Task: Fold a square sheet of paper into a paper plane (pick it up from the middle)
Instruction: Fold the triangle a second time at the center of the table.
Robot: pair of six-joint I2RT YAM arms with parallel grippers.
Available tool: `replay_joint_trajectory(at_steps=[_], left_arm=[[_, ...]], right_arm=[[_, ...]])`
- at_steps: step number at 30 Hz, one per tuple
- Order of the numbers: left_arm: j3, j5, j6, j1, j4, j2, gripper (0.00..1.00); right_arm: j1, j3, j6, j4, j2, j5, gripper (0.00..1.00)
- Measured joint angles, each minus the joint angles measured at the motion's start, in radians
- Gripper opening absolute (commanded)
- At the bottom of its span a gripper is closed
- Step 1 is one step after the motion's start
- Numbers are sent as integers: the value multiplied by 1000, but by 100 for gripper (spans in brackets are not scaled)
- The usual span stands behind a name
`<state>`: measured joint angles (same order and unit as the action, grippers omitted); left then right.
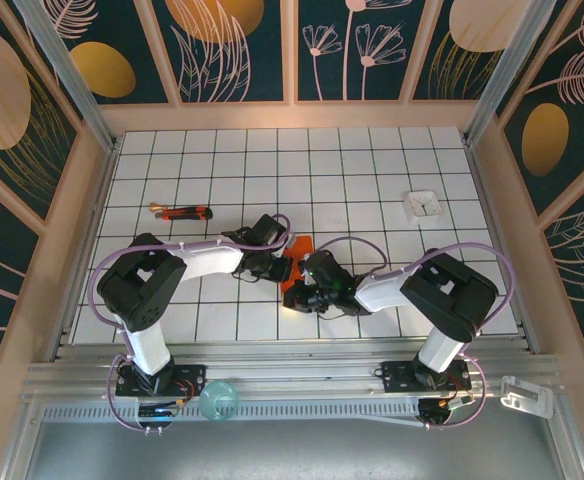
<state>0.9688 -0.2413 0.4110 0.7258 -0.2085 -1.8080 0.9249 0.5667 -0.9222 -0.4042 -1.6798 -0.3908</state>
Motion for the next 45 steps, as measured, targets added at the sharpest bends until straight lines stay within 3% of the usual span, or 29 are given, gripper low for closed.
replay_joint_trajectory(at_steps=[8, 14, 23, 32, 45], left_arm=[[0, 0, 0, 0, 0, 0, 0], [0, 0, 0, 0, 0, 0, 0], [0, 0, 0, 0, 0, 1, 0], [0, 0, 0, 0, 0, 1, 0], [0, 0, 0, 0, 0, 1, 0]], right_arm=[[4, -11, 8, 59, 41, -34, 0], [-61, -11, 8, 58, 93, -57, 0], [-93, 50, 27, 48, 33, -60, 0], [-93, 57, 31, 43, -38, -55, 0], [-30, 46, 30, 61, -11, 25, 0]])
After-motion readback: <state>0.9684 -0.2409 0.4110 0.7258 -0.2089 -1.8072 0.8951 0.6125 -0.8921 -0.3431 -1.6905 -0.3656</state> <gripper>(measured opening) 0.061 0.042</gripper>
